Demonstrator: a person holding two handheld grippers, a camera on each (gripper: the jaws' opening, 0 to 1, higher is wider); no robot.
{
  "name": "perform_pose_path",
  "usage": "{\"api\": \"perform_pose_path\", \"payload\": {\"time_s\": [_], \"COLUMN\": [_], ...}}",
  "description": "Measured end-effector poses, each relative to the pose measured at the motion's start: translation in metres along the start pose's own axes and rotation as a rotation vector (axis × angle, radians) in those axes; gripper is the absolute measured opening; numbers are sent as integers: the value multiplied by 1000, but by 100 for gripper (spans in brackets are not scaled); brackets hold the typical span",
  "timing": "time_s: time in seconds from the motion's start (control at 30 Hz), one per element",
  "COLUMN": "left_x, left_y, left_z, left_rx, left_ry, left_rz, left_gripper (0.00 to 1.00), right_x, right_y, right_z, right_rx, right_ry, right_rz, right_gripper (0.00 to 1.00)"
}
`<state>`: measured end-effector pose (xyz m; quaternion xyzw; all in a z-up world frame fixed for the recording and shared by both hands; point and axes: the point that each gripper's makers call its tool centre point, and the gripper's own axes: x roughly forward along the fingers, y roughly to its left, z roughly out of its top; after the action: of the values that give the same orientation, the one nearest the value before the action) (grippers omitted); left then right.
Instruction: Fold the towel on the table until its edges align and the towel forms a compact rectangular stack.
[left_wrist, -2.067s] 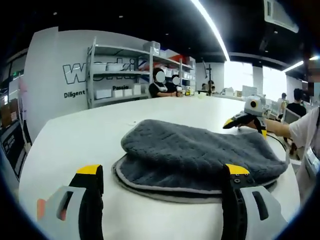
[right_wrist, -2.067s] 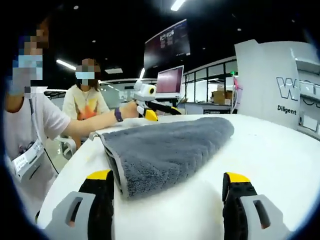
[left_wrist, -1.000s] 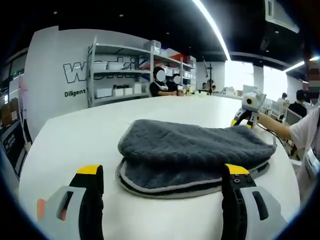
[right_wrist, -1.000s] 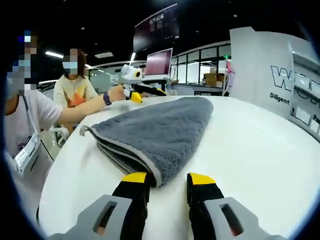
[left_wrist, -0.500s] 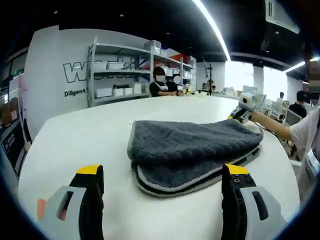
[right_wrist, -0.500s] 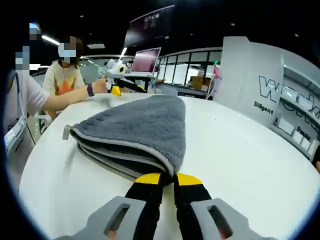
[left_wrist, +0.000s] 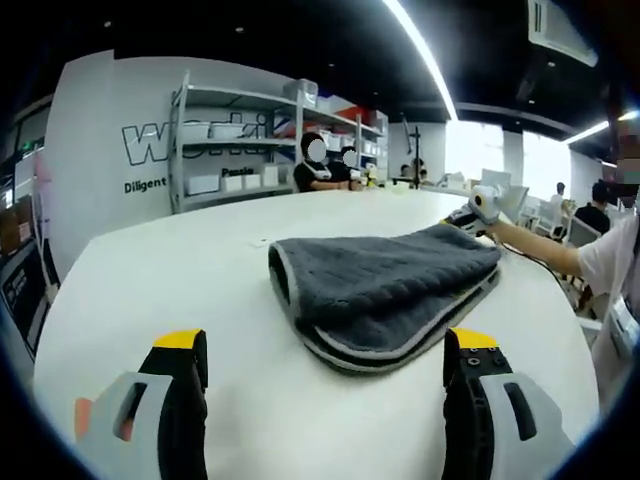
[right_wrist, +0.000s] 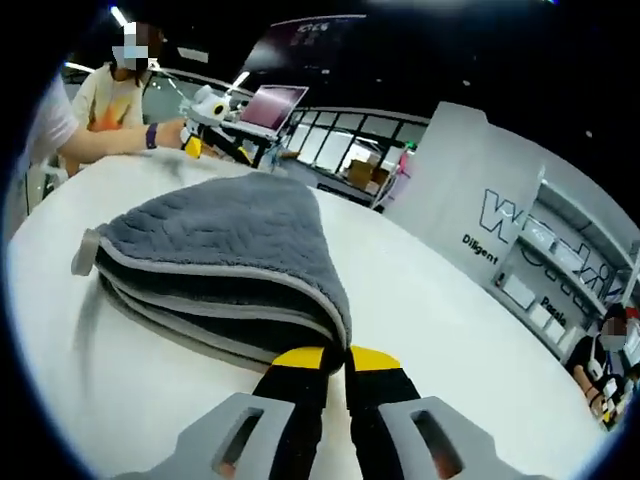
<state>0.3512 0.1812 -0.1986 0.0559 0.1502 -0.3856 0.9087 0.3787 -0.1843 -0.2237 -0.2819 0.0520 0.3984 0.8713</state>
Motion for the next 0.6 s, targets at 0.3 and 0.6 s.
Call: {"api": "perform_pose_path", "payload": {"time_s": [0.3,0.6], "left_x": [1,3], "left_y": [-2,-5], "left_z": [0,-1], "left_rx": [0,3], "left_ry": [1,3], "left_rz": [-5,-13], "left_gripper": [97,97], "right_x": [-3,-28], "right_y": [-9,-23], "right_z": [-4,6], "right_rx": [114,202], "right_ry": [-20,-107], "right_rz": [6,30], "right_gripper": [5,12]}}
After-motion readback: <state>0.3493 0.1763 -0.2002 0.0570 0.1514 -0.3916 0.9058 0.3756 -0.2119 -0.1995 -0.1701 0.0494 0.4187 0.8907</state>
